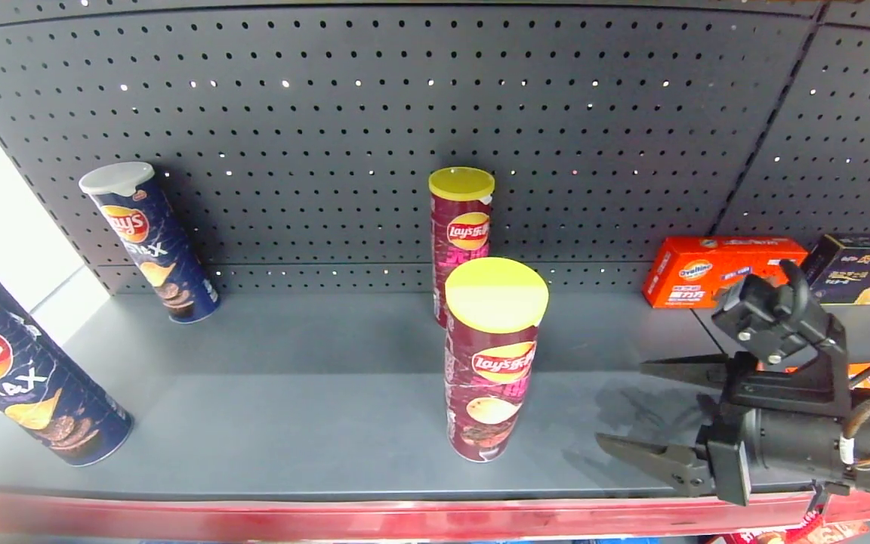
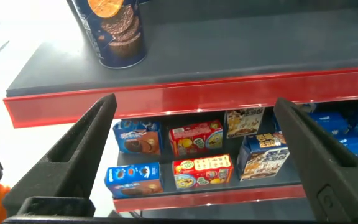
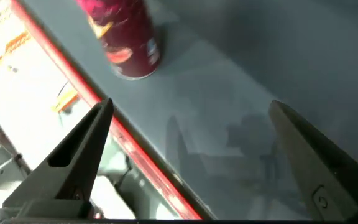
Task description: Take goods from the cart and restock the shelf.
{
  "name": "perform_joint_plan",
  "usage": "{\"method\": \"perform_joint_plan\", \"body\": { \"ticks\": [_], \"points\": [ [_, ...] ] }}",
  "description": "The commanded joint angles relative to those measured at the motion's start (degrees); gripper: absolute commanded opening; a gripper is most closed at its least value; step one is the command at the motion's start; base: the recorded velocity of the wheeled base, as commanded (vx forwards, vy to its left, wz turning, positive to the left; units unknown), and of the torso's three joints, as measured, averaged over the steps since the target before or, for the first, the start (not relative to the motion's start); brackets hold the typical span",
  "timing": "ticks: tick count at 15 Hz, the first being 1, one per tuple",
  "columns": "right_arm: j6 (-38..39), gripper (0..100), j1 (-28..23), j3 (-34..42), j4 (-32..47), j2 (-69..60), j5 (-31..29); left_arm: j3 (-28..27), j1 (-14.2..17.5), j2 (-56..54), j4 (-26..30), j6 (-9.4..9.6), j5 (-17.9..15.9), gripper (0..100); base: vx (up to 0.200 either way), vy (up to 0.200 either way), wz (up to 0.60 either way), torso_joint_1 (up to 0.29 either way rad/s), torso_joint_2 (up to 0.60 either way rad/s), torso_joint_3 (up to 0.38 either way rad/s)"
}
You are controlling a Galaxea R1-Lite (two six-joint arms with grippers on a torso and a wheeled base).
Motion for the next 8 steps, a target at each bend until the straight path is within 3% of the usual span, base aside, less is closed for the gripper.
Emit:
{"method": "perform_joint_plan", "body": {
  "ticks": [1,8],
  "points": [
    [-0.02,100,1.82,-1.42,-0.28,5.22,-0.12,0.0,0.01,0.11,0.0,-0.01,-0.01,100,0.0,0.0,0.0,0.0,0.0,0.0],
    [-0.1,100,2.17,-7.93,-0.28,12.34,-1.0,0.0,0.01,0.11,0.0,-0.45,0.08,100,0.0,0.0,0.0,0.0,0.0,0.0]
  ]
}}
